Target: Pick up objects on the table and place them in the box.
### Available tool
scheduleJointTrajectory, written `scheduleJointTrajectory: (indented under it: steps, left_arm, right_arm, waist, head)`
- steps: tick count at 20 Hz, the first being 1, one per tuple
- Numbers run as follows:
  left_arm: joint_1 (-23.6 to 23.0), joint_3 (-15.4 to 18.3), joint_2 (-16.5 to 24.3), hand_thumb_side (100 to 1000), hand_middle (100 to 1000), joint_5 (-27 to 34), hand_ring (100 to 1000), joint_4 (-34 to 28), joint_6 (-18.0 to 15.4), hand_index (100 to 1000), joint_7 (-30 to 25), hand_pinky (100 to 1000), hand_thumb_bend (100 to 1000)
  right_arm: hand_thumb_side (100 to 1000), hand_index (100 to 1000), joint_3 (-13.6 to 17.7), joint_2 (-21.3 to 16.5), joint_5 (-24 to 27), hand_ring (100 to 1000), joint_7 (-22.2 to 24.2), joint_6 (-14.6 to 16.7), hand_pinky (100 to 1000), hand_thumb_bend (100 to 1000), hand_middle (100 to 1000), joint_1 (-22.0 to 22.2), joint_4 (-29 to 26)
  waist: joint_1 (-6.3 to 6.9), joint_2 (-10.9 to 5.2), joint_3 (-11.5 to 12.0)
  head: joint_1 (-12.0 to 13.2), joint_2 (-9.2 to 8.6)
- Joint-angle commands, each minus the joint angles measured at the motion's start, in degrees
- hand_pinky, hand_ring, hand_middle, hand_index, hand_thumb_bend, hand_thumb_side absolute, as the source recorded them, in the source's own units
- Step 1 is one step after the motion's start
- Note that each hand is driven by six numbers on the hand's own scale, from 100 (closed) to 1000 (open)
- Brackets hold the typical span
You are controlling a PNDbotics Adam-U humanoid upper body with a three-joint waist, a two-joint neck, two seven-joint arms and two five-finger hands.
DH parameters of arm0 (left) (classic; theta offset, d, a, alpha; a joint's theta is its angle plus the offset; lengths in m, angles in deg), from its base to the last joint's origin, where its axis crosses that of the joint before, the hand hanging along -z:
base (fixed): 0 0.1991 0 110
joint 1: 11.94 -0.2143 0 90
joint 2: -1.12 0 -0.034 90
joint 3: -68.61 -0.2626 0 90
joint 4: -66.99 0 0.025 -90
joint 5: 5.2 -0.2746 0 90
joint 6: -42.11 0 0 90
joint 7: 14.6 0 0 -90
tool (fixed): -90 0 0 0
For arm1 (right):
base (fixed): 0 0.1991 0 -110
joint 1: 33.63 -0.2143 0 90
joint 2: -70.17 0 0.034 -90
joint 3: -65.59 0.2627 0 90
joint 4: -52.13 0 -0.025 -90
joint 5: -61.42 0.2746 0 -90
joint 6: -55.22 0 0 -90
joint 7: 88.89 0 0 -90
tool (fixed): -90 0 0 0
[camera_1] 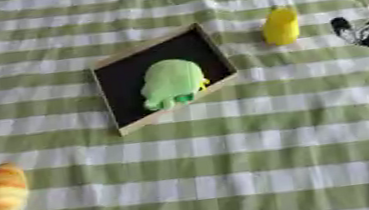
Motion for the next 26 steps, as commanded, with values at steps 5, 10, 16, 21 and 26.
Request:
scheduleJointTrajectory:
  steps: [5, 10, 16, 21, 26]
  left_arm:
    - [0.71, -0.39, 1.72, 606, 703, 0.89, 736, -1.12, 0.04, 807, -1.07, 737, 100]
    - [1.05, -0.51, 1.2, 606, 702, 1.52, 735, -1.12, 0.13, 805, -1.65, 735, 100]
    - [1.12, -0.43, 0.57, 608, 700, 2.11, 734, -1.12, 0.4, 806, -2.05, 735, 100]
    - [0.91, -0.26, 0.59, 608, 698, 2.24, 734, -1.12, 0.61, 806, -2.12, 735, 100]
    - [1.15, -0.22, 0.75, 608, 694, 2.27, 734, -1.12, 0.65, 806, -2.04, 735, 100]
  right_arm:
    - [125, 925, -0.86, 0.04, -4.01, 936, -2.3, -1.33, 961, 100, 880, -3.85, 0.72]
    - [121, 944, -1.35, 1.24, -7.02, 938, -1.43, -1.88, 974, 100, 869, -5.46, 1.94]
    - [413, 957, -0.95, 2.58, -9.99, 921, -1.05, -3.35, 998, 100, 867, -6.97, 4.77]
    - [452, 965, -0.74, 3.11, -10.16, 910, -0.64, -5.53, 999, 100, 868, -6.67, 6.07]
    - [468, 975, -0.88, 3.26, -9.36, 912, 0.18, -6.26, 998, 100, 874, -6.35, 5.9]
  waist:
    - [-0.25, -0.2, 1.42]
    - [-0.65, 0.83, 2.9]
    - [-0.88, 1.28, 3.46]
    - [-1.07, 1.22, 3.23]
    - [-1.39, 1.13, 3.4]
  head:
    - [-1.49, -1.76]
    - [-2.53, -2.29]
    - [-3.33, -2.47]
    - [-3.43, -2.3]
    - [-3.41, -2.71]
